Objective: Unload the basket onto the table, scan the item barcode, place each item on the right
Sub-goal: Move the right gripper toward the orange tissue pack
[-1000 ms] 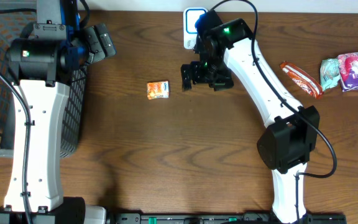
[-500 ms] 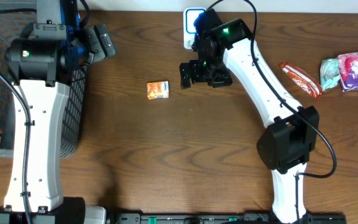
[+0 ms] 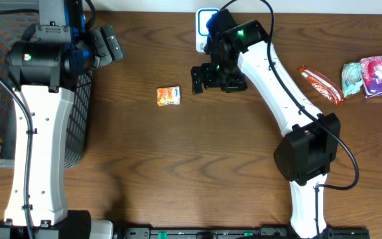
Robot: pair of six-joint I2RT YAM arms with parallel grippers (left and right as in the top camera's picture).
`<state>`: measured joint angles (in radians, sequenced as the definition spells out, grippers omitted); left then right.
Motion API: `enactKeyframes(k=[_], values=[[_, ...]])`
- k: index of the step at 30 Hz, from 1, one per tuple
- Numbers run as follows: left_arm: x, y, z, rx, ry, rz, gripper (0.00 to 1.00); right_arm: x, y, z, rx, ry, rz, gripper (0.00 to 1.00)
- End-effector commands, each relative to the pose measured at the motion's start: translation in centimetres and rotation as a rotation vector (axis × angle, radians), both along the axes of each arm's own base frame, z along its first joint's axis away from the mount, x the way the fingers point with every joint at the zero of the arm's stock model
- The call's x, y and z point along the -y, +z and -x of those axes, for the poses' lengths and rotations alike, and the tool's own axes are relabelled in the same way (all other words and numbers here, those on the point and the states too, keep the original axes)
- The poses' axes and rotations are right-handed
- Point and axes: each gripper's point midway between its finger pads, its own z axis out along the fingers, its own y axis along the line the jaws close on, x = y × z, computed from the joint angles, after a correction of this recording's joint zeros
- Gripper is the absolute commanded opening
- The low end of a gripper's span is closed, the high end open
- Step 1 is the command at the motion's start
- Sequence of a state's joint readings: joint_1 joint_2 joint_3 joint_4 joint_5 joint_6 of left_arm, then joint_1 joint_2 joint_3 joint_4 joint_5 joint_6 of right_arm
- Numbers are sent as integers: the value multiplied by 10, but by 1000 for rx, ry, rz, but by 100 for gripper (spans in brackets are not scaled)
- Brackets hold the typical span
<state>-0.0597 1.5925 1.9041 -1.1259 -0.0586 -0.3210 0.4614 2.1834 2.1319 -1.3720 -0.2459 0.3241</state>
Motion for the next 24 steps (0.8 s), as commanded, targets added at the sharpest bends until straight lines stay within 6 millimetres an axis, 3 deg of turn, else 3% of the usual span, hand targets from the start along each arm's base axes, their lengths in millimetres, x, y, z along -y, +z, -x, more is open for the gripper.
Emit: enactKeyframes(k=[1,24], values=[[-3,0,0,-2,12,-2,98,-1,1,0,13,21,5,99],[-3,0,0,-2,12,-2,98,-12,6,-20,108,41,-37,99]])
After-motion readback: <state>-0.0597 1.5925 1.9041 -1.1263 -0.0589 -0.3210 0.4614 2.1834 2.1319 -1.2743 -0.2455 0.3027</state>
